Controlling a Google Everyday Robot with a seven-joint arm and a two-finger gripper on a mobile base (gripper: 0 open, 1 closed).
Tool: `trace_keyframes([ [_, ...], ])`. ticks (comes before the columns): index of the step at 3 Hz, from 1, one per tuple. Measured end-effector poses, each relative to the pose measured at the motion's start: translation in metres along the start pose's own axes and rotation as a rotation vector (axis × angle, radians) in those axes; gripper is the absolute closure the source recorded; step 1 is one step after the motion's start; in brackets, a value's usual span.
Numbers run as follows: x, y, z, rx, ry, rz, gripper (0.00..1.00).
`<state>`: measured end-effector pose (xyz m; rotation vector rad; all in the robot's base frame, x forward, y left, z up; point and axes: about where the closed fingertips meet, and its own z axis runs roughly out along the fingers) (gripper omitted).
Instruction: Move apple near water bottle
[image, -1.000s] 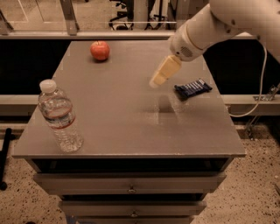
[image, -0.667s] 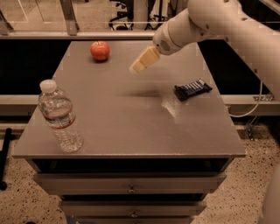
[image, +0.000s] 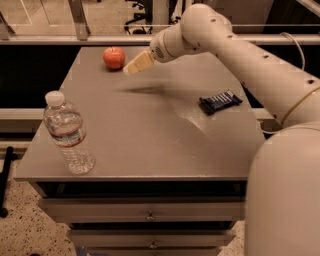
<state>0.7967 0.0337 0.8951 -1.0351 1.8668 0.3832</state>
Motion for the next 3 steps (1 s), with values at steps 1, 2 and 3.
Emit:
trace_keyframes([
  [1, -0.017, 0.001, 0.042, -0.004, -0.059, 0.052, 0.00],
  [2, -0.027, 0.004, 0.064, -0.020, -0.089, 0.081, 0.00],
  [3, -0.037, 0.014, 0.103, -0.065, -0.116, 0.108, 0.00],
])
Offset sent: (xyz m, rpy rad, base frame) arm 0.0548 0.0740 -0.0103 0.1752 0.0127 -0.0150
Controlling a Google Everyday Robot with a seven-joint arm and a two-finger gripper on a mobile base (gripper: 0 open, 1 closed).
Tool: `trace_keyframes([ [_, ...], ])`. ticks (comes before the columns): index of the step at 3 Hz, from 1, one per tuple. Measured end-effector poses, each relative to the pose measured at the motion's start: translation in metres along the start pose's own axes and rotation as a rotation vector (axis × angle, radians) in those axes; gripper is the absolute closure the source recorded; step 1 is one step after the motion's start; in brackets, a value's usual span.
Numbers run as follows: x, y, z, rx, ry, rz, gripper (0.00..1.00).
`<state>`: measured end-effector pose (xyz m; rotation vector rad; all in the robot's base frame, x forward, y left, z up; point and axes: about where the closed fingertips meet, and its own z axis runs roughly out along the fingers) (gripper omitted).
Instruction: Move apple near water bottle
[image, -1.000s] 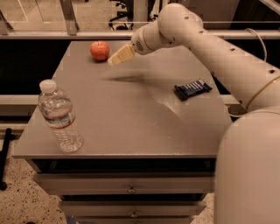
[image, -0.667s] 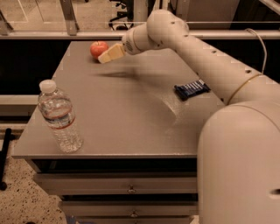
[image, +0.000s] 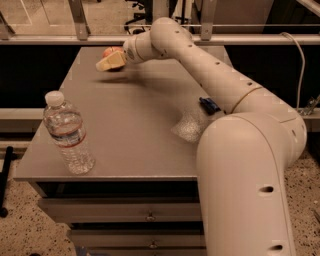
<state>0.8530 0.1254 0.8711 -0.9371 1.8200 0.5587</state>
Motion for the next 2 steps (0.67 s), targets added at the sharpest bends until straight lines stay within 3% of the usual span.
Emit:
trace_keyframes([
  [1, 0.0077, -0.0037, 0.0118, 0.002, 0.014, 0.001, 0.01],
  [2, 0.0105, -0.0079, 0.0136, 0.011, 0.009, 0.009, 0.21],
])
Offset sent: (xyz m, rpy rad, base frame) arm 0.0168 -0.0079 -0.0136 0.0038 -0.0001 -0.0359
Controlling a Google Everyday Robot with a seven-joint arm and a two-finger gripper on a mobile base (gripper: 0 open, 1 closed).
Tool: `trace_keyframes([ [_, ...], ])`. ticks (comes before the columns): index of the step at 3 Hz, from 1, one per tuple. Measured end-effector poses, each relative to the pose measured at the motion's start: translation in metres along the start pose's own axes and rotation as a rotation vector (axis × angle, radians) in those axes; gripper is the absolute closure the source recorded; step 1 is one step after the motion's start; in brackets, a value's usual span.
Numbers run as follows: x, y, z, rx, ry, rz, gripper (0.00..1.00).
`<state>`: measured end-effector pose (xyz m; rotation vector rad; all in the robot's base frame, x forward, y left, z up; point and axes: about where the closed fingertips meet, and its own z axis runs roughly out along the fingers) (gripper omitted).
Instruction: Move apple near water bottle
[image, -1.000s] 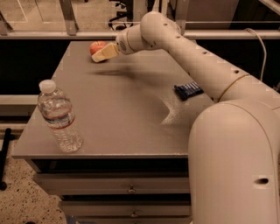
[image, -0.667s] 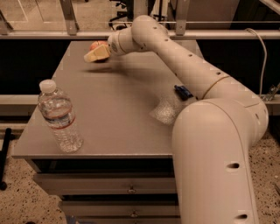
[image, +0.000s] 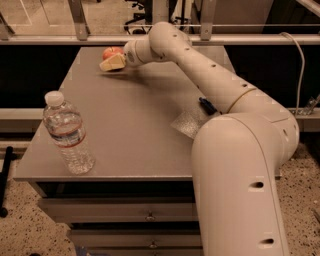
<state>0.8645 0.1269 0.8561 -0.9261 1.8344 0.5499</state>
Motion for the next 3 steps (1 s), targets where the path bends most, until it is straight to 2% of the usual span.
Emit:
trace_keyframes([
  [2, -0.017, 0.001, -0.013, -0.006, -0.057, -0.012, 0.68],
  [3, -0.019, 0.008, -0.045, -0.041, -0.082, -0.046, 0.92],
])
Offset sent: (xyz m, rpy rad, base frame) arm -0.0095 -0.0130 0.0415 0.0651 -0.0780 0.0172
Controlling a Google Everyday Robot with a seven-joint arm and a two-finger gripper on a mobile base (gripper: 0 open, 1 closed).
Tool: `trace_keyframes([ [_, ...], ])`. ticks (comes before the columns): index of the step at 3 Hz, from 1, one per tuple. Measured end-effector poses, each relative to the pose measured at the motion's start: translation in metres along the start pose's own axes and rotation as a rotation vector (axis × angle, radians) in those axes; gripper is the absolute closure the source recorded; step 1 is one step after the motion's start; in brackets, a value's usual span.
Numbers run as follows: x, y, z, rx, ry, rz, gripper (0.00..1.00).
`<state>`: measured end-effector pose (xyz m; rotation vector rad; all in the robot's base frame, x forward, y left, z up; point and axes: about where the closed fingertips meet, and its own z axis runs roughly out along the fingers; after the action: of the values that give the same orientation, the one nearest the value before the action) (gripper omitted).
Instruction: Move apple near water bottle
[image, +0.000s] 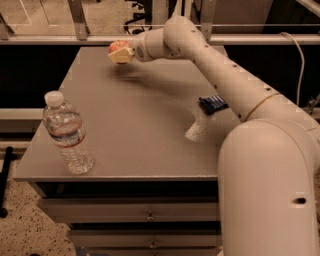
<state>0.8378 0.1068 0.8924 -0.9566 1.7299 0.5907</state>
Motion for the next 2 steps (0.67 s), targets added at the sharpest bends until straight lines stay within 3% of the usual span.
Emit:
trace_keyframes([
  [1, 0.006, 0.030, -0.056, -0.111, -0.015, -0.089, 1.00],
  [2, 0.018, 0.056, -0.094, -0.203, -0.012, -0.160, 1.00],
])
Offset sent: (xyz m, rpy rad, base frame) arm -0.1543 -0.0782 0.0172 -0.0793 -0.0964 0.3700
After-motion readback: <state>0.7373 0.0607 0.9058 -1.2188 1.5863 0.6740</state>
